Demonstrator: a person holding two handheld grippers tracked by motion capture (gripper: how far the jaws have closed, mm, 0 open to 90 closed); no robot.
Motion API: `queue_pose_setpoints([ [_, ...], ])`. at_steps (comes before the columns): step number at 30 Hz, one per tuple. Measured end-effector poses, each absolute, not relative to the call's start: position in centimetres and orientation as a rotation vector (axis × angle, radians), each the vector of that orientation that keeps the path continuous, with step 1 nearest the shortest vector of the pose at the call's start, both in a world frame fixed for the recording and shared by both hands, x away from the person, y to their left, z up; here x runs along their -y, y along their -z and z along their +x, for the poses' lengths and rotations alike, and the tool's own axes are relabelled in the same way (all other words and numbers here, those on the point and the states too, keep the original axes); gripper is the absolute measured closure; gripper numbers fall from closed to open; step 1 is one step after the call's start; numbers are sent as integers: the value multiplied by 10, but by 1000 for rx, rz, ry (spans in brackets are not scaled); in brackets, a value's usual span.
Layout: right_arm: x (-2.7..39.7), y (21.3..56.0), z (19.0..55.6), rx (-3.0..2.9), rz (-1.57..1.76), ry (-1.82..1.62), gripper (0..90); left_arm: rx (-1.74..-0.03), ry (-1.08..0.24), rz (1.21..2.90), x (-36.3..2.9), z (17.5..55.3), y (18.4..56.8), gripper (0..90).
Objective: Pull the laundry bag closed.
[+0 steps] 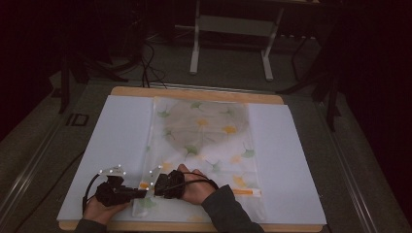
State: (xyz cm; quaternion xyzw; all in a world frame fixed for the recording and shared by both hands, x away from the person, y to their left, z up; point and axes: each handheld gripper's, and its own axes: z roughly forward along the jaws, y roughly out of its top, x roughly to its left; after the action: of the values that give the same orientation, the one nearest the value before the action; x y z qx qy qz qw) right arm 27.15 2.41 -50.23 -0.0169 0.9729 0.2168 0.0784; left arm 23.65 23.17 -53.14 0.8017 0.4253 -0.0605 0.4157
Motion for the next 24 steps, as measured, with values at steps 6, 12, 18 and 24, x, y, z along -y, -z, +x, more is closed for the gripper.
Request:
queue_pose_setpoints([
  [6,-20,502,272,-2914,-48,-619,845,-1069,155,2006,-233,237,531,887],
  [12,-15,503,272,-2919,-47,-592,845,-1072,156,2008,-233,237,532,887],
  [18,-10,502,272,-2925,-45,-563,845,-1073,157,2005,-233,236,532,887],
  [24,-5,500,272,-2925,-40,-535,845,-1074,158,2006,-234,237,532,887],
])
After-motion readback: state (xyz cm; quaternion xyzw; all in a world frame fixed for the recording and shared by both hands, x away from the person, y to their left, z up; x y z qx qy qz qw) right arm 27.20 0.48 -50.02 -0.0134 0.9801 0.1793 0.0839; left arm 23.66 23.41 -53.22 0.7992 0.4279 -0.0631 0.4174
